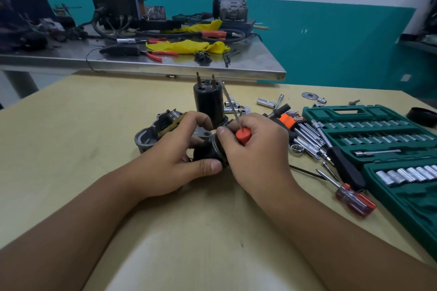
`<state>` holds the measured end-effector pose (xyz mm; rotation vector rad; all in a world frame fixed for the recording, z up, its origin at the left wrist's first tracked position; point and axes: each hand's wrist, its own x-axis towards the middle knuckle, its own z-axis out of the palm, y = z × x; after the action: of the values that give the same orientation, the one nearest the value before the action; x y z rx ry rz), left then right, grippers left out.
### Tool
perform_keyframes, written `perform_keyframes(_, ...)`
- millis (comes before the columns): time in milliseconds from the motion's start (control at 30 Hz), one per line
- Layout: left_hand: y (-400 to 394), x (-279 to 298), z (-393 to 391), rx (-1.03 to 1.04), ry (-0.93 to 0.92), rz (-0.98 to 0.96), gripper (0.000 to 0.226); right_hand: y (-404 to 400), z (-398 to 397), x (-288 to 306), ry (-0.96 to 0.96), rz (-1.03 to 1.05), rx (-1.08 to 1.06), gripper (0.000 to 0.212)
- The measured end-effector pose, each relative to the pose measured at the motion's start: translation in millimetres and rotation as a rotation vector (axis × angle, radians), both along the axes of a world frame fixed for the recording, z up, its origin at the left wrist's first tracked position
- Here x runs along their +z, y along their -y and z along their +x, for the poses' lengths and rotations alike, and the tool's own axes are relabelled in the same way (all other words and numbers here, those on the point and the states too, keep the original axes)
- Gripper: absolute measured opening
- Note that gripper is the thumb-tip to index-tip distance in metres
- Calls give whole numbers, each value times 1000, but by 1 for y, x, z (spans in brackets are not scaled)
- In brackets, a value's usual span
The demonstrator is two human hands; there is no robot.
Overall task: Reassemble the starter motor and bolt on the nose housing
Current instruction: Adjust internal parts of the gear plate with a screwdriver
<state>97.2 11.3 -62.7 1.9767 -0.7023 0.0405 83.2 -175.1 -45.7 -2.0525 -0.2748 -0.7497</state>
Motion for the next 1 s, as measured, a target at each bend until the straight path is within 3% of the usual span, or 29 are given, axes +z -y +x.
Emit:
perform_keyframes(367,0,2,0,-40,2,19,52,2,6,-1,-25,-31,-46,15)
perform_keyframes(800,0,-1,3,-14,28,59,56,-1,2,-1,104,-78,-5,21)
perform_keyframes(1000,0,-1,4,-11,72,84,59,0,0,1,153,-92,27,12)
